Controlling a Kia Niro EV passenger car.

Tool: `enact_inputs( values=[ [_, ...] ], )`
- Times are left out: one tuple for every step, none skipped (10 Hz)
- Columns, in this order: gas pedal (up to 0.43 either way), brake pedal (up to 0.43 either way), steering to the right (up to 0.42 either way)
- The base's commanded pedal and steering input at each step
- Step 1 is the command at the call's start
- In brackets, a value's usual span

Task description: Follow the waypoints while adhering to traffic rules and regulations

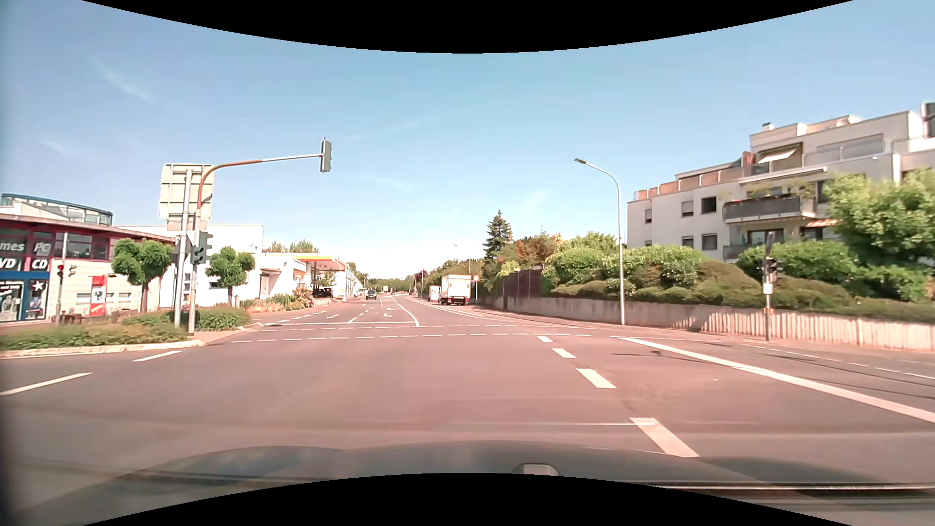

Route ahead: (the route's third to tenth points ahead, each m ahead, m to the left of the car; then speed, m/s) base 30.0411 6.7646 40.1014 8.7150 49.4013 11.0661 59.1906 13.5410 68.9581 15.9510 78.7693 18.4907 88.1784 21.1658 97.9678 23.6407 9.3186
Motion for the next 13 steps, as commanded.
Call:
enact_inputs(
  values=[
    [0.098,0.0,-0.034],
    [0.098,0.0,-0.035],
    [0.098,0.0,-0.037],
    [0.098,0.0,-0.041],
    [0.098,0.0,-0.043],
    [0.098,0.0,-0.044],
    [0.098,0.0,-0.046],
    [0.098,0.0,-0.046],
    [0.098,0.0,-0.046],
    [0.098,0.0,-0.048],
    [0.098,0.0,-0.049],
    [0.098,0.0,-0.05],
    [0.098,0.0,-0.05]
  ],
)
